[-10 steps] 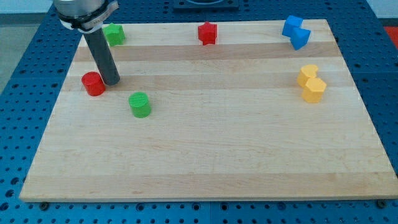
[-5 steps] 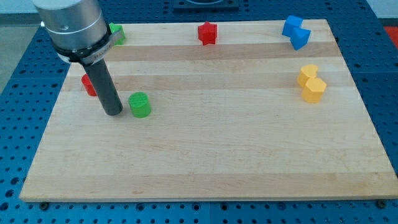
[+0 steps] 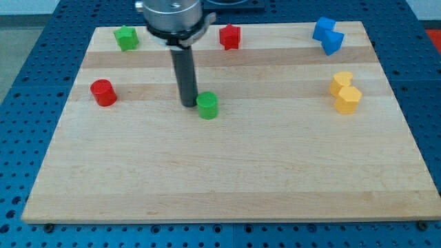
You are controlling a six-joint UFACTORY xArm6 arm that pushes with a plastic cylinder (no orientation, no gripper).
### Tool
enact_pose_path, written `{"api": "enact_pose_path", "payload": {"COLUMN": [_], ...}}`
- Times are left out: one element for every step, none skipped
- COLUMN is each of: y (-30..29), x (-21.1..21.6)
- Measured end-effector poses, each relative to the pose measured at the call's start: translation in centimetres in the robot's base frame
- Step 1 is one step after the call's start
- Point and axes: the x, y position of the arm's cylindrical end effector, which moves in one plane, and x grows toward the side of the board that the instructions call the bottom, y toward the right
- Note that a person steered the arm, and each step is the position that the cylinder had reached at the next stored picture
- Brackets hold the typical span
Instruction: Slide the green circle towards the bottom of the hexagon
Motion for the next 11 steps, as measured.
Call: {"api": "enact_pose_path", "payload": {"y": [2.7, 5.1, 7.3, 9.3, 11.9, 13.7, 14.5, 15.8, 18.5, 21.7, 22.6], "x": [1.3, 4.0, 6.9, 8.9, 9.9, 9.3, 8.2, 7.2, 6.4, 6.1, 6.4]}}
